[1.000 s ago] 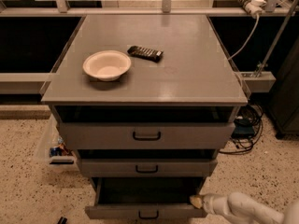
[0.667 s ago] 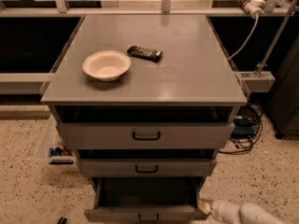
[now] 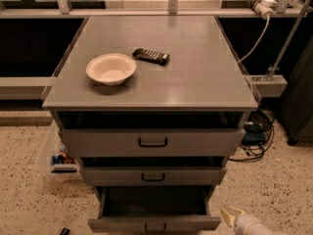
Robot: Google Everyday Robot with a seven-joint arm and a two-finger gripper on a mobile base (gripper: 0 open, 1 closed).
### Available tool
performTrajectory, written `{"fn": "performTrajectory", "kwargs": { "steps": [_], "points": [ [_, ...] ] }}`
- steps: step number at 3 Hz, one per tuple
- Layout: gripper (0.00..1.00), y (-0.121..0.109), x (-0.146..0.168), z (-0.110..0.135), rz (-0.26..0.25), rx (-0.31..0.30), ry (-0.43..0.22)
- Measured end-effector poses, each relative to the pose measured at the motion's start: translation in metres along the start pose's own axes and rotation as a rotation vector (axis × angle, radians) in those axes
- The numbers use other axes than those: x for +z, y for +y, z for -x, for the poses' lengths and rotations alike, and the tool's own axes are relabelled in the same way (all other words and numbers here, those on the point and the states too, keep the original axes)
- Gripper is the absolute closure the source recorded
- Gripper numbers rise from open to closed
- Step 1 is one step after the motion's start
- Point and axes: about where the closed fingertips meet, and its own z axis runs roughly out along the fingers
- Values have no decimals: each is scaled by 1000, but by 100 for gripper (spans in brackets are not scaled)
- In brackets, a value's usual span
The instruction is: Open bottom drawer
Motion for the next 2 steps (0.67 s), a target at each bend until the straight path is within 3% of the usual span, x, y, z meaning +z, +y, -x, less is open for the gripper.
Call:
{"fn": "performTrajectory", "kwargs": {
  "steps": [1, 2],
  "points": [
    [59, -3, -11, 8, -36, 20, -37],
    [36, -2, -10, 7, -32, 17, -34]
  ]
}}
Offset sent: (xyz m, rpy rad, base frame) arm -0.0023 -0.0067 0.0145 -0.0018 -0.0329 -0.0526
